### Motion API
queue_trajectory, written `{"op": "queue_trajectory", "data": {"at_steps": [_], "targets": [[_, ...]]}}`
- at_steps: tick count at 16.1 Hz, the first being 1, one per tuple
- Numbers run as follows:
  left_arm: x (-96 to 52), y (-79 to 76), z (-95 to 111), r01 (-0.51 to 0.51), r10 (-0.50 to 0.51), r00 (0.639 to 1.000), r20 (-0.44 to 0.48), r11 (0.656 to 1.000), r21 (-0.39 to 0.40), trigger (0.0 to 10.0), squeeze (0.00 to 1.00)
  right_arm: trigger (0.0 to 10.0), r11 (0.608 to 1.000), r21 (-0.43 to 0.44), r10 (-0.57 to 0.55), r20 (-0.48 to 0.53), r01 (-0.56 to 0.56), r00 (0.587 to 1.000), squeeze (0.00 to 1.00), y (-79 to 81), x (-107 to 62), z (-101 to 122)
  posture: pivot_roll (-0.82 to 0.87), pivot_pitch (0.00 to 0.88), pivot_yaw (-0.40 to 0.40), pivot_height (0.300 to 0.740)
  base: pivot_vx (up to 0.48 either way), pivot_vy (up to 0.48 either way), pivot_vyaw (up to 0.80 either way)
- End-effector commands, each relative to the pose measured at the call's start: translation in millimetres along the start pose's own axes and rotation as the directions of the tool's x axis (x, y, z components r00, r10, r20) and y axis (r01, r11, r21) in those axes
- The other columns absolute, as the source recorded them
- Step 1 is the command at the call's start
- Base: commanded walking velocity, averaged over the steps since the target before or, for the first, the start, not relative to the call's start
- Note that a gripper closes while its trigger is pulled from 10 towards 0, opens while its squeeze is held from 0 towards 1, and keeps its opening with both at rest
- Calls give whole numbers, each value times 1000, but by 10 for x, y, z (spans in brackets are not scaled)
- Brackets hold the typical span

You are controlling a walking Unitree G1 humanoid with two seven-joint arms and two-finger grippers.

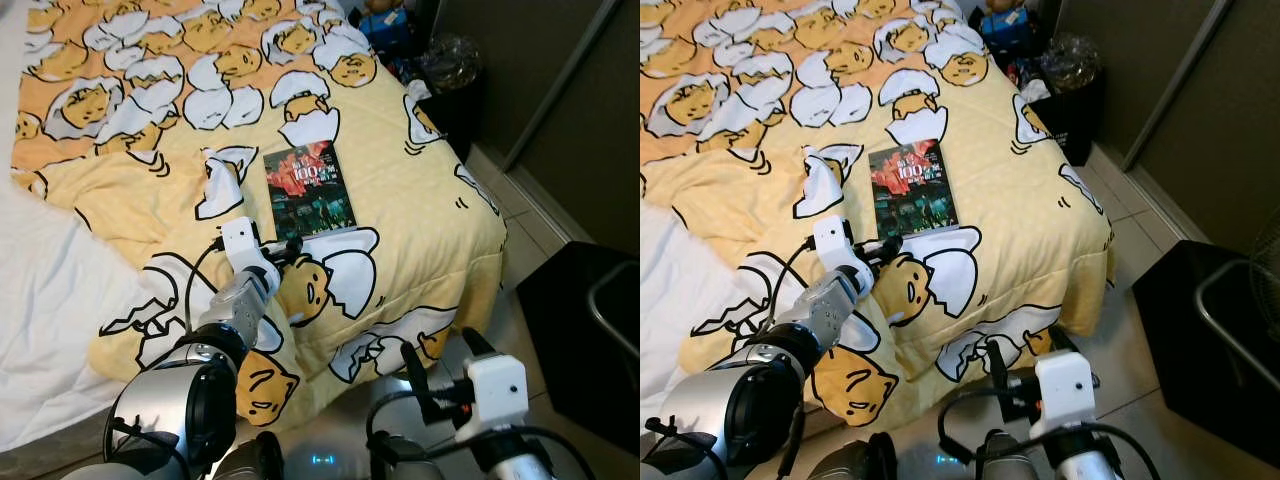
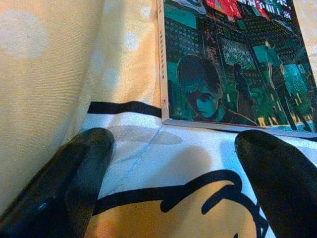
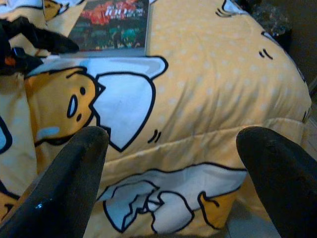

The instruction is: Clean up the room

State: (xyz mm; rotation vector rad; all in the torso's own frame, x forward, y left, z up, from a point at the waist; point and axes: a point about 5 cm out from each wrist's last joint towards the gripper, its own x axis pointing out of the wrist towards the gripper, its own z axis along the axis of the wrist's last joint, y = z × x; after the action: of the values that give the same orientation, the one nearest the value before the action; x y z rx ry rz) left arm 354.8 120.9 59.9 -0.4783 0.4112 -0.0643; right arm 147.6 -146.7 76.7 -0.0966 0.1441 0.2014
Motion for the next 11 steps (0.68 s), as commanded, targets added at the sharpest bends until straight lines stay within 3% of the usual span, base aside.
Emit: {"op": "queue_trajectory", "data": {"at_steps": [1, 4, 8, 10, 11], "targets": [[1, -37, -67, 10, -11, 999, -36, 1000, -25, 10000, 0, 10000, 1000, 3, -2, -9, 2, 1000, 0, 14, -25, 10, -399, 217, 62, 740, 0, 0, 0], [40, -322, -48, 131, -128, 991, -40, 987, 93, 10000, 0, 10000, 1000, 1, -1, -12, 1, 1000, 0, 30, -21, 19, -394, 216, 67, 740, 0, 0, 0], [44, -384, -83, 139, -133, 989, -58, 984, 112, 10000, 0, 10000, 1000, 5, 3, -14, -3, 1000, 0, 66, -11, 13, -390, 222, 73, 740, 0, 0, 0], [35, -366, -135, 130, -120, 990, -79, 982, 140, 0, 0, 10000, 1000, 6, 2, -18, -2, 1000, 0, 77, -18, 15, -393, 227, 76, 740, 0, 0, 0], [30, -346, -158, 119, -107, 991, -85, 981, 152, 0, 0, 10000, 1000, 8, 1, -22, -1, 1000, 0, 85, -29, 7, -395, 228, 78, 740, 0, 0, 0]]}}
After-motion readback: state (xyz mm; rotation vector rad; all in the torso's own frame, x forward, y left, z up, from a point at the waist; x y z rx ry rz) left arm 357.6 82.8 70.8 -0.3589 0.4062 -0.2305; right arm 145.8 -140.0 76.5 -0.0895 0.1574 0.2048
